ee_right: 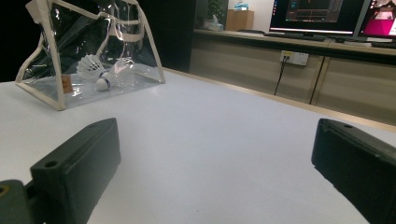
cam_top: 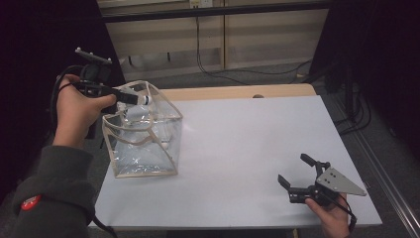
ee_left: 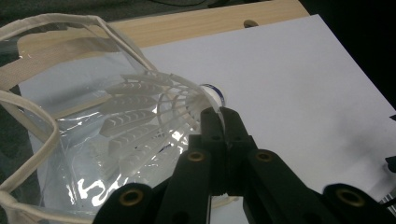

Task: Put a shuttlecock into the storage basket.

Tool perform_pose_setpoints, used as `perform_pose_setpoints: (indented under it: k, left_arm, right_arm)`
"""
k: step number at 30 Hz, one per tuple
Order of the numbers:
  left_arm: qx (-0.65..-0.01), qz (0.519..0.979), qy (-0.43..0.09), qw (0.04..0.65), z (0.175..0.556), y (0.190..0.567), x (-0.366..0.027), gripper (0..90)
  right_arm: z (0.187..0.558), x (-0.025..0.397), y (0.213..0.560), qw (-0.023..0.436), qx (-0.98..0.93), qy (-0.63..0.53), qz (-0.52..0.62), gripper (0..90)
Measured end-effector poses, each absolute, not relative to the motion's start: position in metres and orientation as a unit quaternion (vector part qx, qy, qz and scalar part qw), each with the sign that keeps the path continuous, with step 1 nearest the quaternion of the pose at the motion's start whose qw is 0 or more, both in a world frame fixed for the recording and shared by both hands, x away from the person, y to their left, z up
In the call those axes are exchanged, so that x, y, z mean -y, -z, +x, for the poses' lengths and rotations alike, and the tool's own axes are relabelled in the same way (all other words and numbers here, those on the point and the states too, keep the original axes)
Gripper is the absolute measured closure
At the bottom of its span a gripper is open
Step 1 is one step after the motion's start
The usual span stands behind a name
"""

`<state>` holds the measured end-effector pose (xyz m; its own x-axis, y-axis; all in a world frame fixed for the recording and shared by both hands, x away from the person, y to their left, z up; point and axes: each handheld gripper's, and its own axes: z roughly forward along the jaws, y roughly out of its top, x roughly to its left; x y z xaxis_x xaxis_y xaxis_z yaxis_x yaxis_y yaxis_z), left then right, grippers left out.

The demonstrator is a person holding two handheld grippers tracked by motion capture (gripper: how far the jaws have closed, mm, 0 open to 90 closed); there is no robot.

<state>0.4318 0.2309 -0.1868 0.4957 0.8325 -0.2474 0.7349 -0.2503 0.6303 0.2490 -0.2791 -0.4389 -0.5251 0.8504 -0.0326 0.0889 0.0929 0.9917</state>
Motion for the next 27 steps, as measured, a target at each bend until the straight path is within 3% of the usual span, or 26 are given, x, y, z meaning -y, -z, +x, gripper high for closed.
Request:
perform_pose_setpoints:
  k: [27]
  left_arm:
    - [-0.504, 0.785, -0.076, 0.352, 0.4319, 0.1921, -0.2386, 90.0]
  right_arm:
    - [0.2491, 0.2797, 0.4386, 0.335, -0.659, -0.573, 0.355, 1.5]
